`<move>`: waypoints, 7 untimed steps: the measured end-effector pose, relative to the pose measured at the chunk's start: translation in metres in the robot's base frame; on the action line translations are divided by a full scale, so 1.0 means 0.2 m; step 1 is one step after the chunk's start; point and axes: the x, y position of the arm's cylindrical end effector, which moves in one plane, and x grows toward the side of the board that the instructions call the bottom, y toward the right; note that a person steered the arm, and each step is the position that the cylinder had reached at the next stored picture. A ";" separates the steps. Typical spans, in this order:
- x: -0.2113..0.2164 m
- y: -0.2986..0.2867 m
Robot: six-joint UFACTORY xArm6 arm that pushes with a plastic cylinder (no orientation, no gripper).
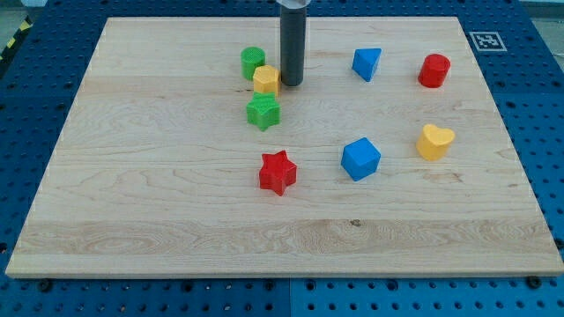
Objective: Slide the red circle closer to the blue triangle
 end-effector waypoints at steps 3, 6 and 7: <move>0.00 0.37; 0.18 0.88; 0.19 1.08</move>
